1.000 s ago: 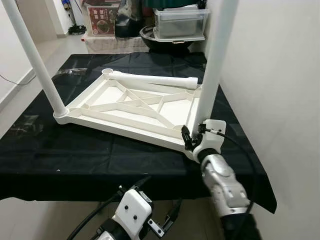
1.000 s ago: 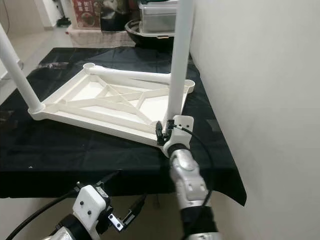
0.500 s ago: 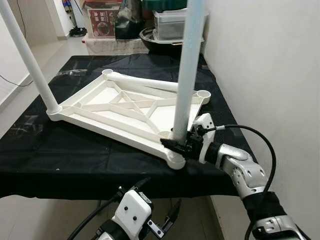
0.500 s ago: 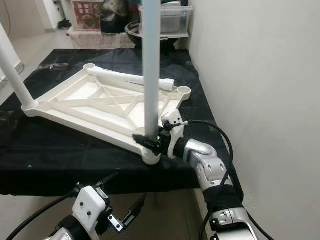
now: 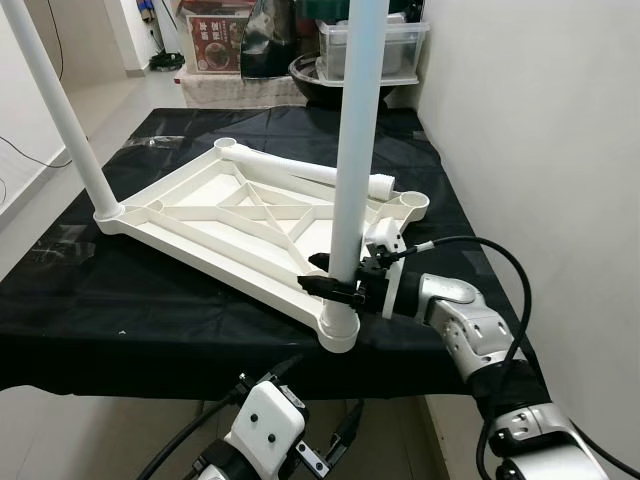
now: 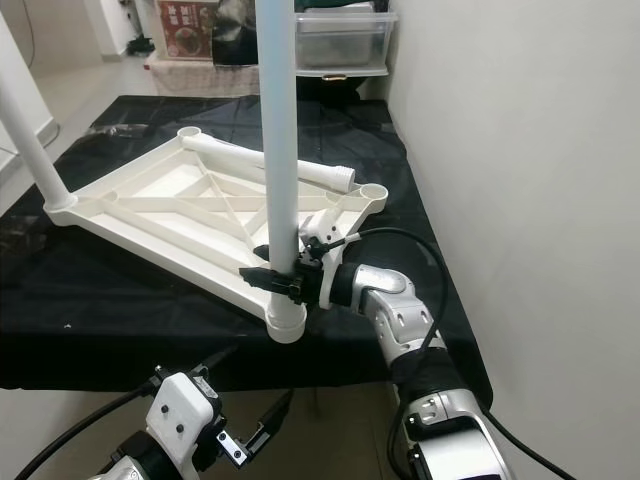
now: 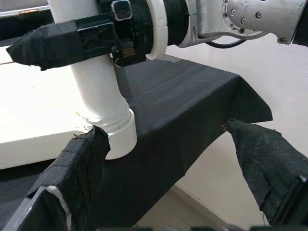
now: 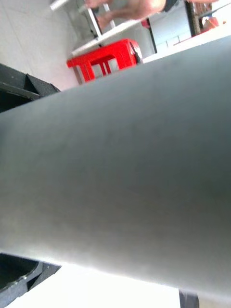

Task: Building children table

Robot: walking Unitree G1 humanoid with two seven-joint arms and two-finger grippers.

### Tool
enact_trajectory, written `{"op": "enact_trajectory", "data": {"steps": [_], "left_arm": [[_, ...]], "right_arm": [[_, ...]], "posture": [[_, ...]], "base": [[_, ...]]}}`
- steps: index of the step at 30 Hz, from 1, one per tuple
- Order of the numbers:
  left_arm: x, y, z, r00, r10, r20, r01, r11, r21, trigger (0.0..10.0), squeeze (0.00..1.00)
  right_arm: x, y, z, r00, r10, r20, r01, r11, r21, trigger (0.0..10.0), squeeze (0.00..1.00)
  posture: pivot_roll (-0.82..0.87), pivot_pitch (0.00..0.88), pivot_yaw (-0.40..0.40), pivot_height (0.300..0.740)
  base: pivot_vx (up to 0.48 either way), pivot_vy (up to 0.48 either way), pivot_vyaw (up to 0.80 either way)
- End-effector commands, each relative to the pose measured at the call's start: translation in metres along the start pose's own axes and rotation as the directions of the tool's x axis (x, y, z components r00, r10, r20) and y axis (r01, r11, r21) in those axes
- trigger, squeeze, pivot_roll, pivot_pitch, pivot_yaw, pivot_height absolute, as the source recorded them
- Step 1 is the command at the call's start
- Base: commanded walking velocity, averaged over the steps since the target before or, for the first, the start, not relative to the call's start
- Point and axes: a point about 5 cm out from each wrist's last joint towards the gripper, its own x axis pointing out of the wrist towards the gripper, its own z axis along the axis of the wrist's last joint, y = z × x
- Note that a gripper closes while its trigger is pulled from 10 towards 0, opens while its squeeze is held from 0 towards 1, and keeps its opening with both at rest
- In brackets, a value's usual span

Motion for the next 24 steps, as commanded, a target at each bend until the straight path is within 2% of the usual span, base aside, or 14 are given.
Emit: {"op": "enact_trajectory", "data": {"steps": [1, 3, 5, 6, 7, 10, 11, 12, 13, 15, 17, 19, 23, 24], "left_arm": [[-0.002, -0.001, -0.002, 1.0, 0.004, -0.01, -0.004, 1.0, 0.002, 10.0, 0.0], [-0.002, -0.001, -0.002, 1.0, 0.006, -0.007, -0.006, 1.0, 0.002, 10.0, 0.0], [-0.002, -0.001, -0.002, 1.0, 0.007, -0.006, -0.007, 1.0, 0.002, 10.0, 0.0], [-0.001, 0.001, -0.001, 1.0, 0.017, -0.002, -0.017, 1.0, 0.002, 10.0, 0.0], [-0.001, 0.001, -0.001, 1.0, 0.017, -0.002, -0.017, 1.0, 0.002, 10.0, 0.0], [-0.001, 0.003, -0.001, 1.0, 0.03, 0.002, -0.03, 1.0, 0.008, 10.0, 0.0], [-0.001, 0.003, -0.001, 1.0, 0.03, 0.002, -0.03, 1.0, 0.008, 10.0, 0.0], [-0.001, 0.004, -0.001, 1.0, 0.031, 0.002, -0.031, 0.999, 0.009, 10.0, 0.0], [-0.001, 0.004, -0.001, 1.0, 0.031, 0.002, -0.031, 0.999, 0.009, 10.0, 0.0], [-0.001, 0.004, -0.001, 0.999, 0.032, 0.002, -0.032, 0.999, 0.012, 10.0, 0.0], [-0.001, 0.004, -0.001, 0.999, 0.032, 0.002, -0.032, 0.999, 0.012, 10.0, 0.0], [-0.001, 0.004, -0.002, 0.999, 0.034, 0.001, -0.034, 0.999, 0.014, 10.0, 0.0], [-0.001, 0.004, -0.002, 0.999, 0.035, 0.002, -0.035, 0.999, 0.015, 10.0, 0.0], [-0.001, 0.004, -0.002, 0.999, 0.035, 0.002, -0.035, 0.999, 0.015, 10.0, 0.0]], "right_arm": [[-0.001, 0.0, -0.01, 1.0, -0.018, 0.0, 0.018, 0.998, 0.065, 0.0, 0.0], [-0.004, -0.011, -0.021, 0.96, -0.279, -0.016, 0.279, 0.958, 0.07, 0.0, 0.0], [-0.006, -0.016, -0.025, 0.925, -0.379, -0.029, 0.38, 0.922, 0.07, 0.0, 0.0], [-0.016, -0.029, -0.037, 0.776, -0.626, -0.079, 0.631, 0.771, 0.086, 0.0, 0.0], [-0.016, -0.029, -0.037, 0.776, -0.626, -0.079, 0.631, 0.771, 0.086, 0.0, 0.0], [-0.042, -0.038, -0.051, 0.407, -0.902, -0.14, 0.913, 0.398, 0.089, 0.0, 0.0], [-0.042, -0.038, -0.051, 0.407, -0.902, -0.14, 0.913, 0.398, 0.089, 0.0, 0.0], [-0.047, -0.038, -0.053, 0.34, -0.928, -0.15, 0.94, 0.33, 0.085, 0.0, 0.0], [-0.047, -0.038, -0.053, 0.34, -0.928, -0.15, 0.94, 0.33, 0.085, 0.0, 0.0], [-0.052, -0.028, -0.056, 0.171, -0.972, -0.161, 0.983, 0.156, 0.1, 0.0, 0.0], [-0.052, -0.028, -0.056, 0.171, -0.972, -0.161, 0.983, 0.156, 0.1, 0.0, 0.0], [-0.056, -0.021, -0.057, 0.053, -0.984, -0.169, 0.994, 0.036, 0.102, 0.0, 0.0], [-0.051, -0.017, -0.057, -0.036, -0.983, -0.178, 0.992, -0.057, 0.116, 0.0, 0.0], [-0.051, -0.017, -0.057, -0.036, -0.983, -0.178, 0.992, -0.057, 0.116, 0.0, 0.0]], "posture": [[0.12, 0.065, -0.039, 0.74], [0.11, 0.065, -0.037, 0.74], [0.11, 0.065, -0.037, 0.74], [0.11, 0.07, -0.032, 0.74], [0.11, 0.07, -0.032, 0.74], [0.11, 0.074, -0.028, 0.74], [0.11, 0.074, -0.028, 0.74], [0.11, 0.074, -0.028, 0.74], [0.11, 0.074, -0.028, 0.74], [0.11, 0.079, -0.028, 0.74], [0.11, 0.079, -0.028, 0.74], [0.11, 0.079, -0.028, 0.74], [0.11, 0.078, -0.03, 0.74], [0.11, 0.078, -0.03, 0.74]], "base": [[0.0, 0.0, 0.0], [0.0, 0.0, 0.0], [0.0, 0.0, 0.0], [0.0, 0.0, 0.0], [0.0, 0.0, 0.0], [0.0, 0.0, 0.0], [0.0, 0.0, 0.0], [0.0, 0.0, 0.0], [0.0, 0.0, 0.0], [0.0, 0.0, 0.0], [0.0, 0.0, 0.0], [0.0, 0.0, 0.0], [0.0, 0.0, 0.0], [0.0, 0.0, 0.0]]}}
